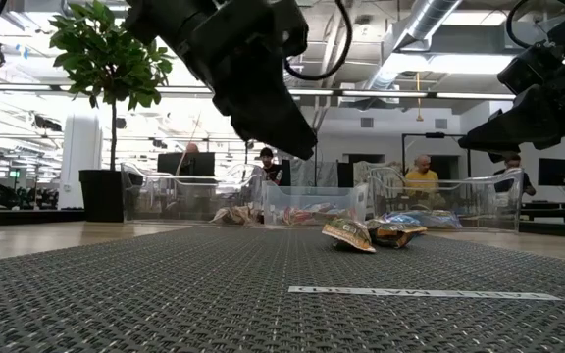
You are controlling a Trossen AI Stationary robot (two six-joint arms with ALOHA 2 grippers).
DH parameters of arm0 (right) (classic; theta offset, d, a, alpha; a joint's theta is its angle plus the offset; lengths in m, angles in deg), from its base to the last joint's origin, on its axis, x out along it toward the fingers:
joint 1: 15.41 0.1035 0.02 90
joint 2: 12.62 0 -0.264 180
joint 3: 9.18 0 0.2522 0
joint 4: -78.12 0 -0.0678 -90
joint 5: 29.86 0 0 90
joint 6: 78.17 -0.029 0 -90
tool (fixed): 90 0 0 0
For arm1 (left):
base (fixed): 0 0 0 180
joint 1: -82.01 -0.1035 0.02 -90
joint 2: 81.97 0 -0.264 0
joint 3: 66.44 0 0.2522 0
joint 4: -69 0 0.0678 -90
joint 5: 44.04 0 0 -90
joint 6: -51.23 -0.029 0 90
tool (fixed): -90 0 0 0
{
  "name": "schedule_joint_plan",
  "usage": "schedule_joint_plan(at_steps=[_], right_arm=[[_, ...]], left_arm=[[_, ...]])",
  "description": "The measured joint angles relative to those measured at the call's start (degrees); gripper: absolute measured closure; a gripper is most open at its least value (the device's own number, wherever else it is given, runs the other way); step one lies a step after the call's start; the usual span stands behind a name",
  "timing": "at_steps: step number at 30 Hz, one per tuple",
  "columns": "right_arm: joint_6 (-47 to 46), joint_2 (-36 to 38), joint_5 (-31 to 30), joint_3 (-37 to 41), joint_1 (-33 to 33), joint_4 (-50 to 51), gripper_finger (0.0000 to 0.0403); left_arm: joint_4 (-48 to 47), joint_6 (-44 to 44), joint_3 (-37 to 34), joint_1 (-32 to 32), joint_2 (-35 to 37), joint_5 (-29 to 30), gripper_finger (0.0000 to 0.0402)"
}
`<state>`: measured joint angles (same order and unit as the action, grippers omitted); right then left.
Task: Pick and place Granola Bars by type
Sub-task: Put the bottom left orange granola bar into the left transparent bin
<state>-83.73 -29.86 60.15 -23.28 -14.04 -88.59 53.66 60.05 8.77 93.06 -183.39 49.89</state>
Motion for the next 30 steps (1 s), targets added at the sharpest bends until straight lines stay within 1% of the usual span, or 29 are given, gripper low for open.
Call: schedule_joint_plan(at_steps=[9, 12, 20, 30], right_arm=[[0.0, 0.0, 0.0, -0.01, -0.02, 0.0, 0.0301], [0.0, 0.01, -0.01, -0.01, -0.02, 0.0, 0.0301], [0.0, 0.01, 0.0, -0.01, -0.01, 0.0, 0.0301], [0.0, 0.0, -0.01, -0.01, -0.02, 0.0, 0.0301]], left_arm=[[1.4, 16.9, 0.0, 0.38, 0.02, 4.33, 0.0228], [3.38, 23.86, 0.0, 0.38, 0.02, 4.44, 0.0228], [6.21, 38.19, 0.0, -0.21, 0.02, 4.75, 0.0228], [4.32, 45.56, 0.0, -0.11, 0.04, 10.55, 0.0228]])
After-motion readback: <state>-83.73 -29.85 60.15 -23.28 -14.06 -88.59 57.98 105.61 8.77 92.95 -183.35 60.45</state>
